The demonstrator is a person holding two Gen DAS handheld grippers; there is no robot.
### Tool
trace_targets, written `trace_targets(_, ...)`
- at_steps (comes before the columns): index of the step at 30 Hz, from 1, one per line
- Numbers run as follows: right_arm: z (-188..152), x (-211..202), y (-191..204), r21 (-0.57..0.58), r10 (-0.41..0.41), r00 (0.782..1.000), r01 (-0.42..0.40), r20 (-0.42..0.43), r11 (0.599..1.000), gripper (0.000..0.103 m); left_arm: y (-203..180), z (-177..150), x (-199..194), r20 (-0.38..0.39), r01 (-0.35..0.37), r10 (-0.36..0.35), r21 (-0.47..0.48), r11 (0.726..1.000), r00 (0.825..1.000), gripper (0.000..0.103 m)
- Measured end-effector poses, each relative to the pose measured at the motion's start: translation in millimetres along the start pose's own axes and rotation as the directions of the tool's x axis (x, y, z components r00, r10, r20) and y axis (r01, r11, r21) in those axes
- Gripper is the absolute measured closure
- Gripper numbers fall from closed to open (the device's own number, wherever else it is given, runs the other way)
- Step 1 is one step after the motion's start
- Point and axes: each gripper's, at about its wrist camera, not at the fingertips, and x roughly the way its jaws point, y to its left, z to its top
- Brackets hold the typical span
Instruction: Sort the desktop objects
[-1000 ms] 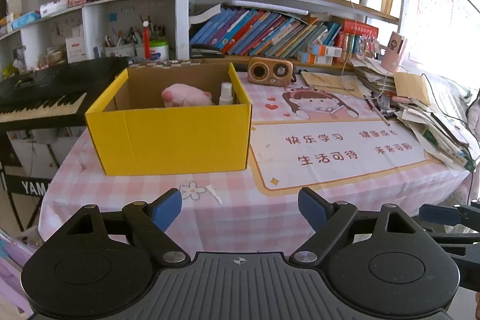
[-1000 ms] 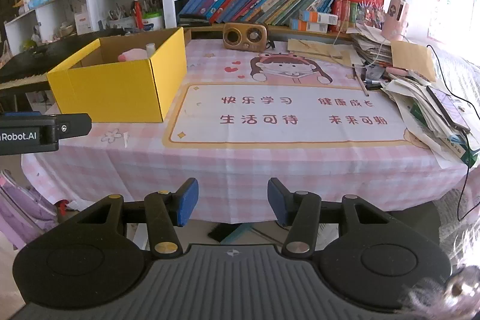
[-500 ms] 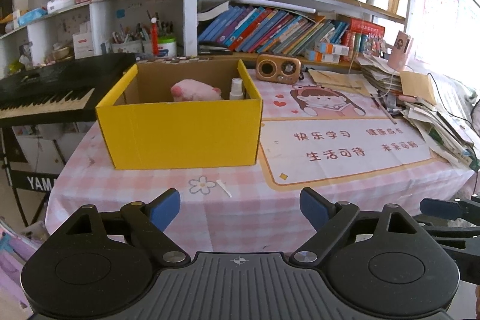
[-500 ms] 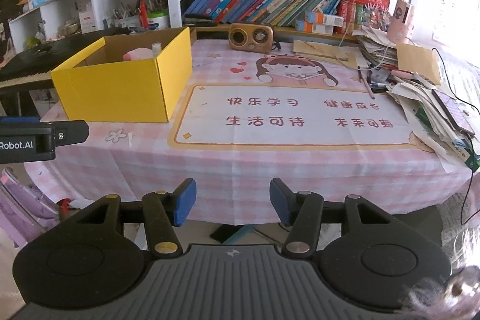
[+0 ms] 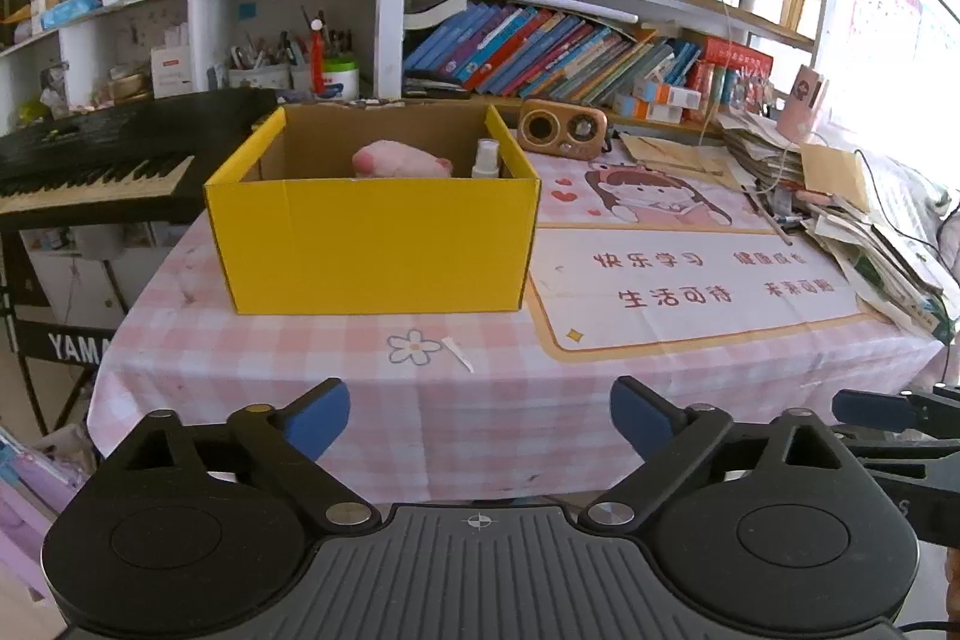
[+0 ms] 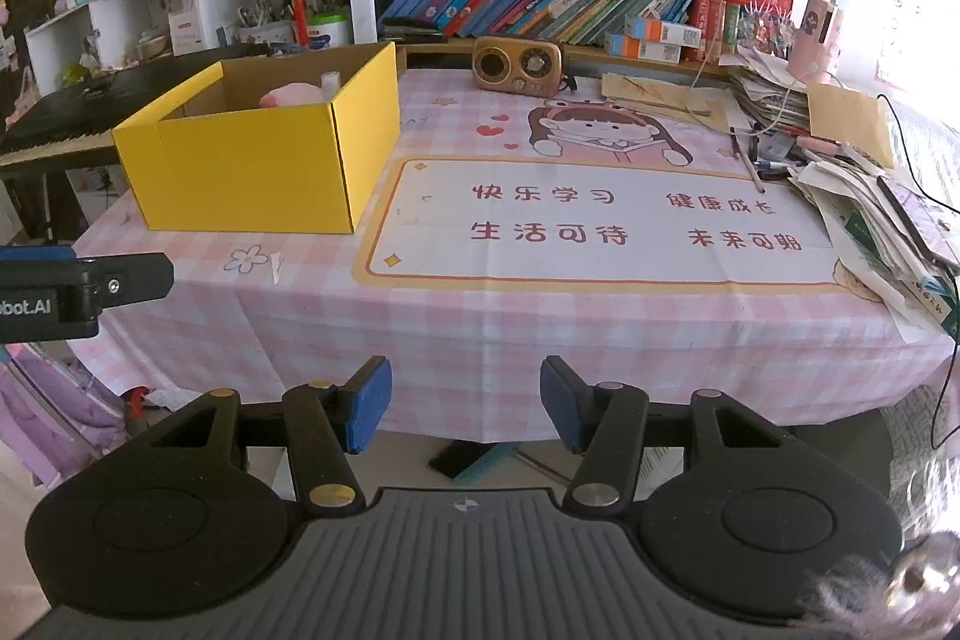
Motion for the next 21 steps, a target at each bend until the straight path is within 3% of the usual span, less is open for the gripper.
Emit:
trace_targets(9,1.8,6.6,-0.7,0.027,-0.006,1.0,0.006,-0.008,1.0,0.043,10.0,-1.3,3.4,-0.033,-0.017,0.016,-0.02,1.0,0.999,0.001)
trace_targets(17,3.3,13.0,3.9,0.019,-0.027,0.999,0.028,-0.025,0.999,0.021,4.5,-1.3,6.9,-0.04,-0.033,0.034,0.03,0.999,0.999,0.001)
trace_targets(21,4.9,16.0,3.9,0.021,-0.043,0.999,0.044,-0.023,0.999,0.02,3.8,-0.4,8.5,-0.043,-0.028,0.03,0.035,0.999,0.999,0.001)
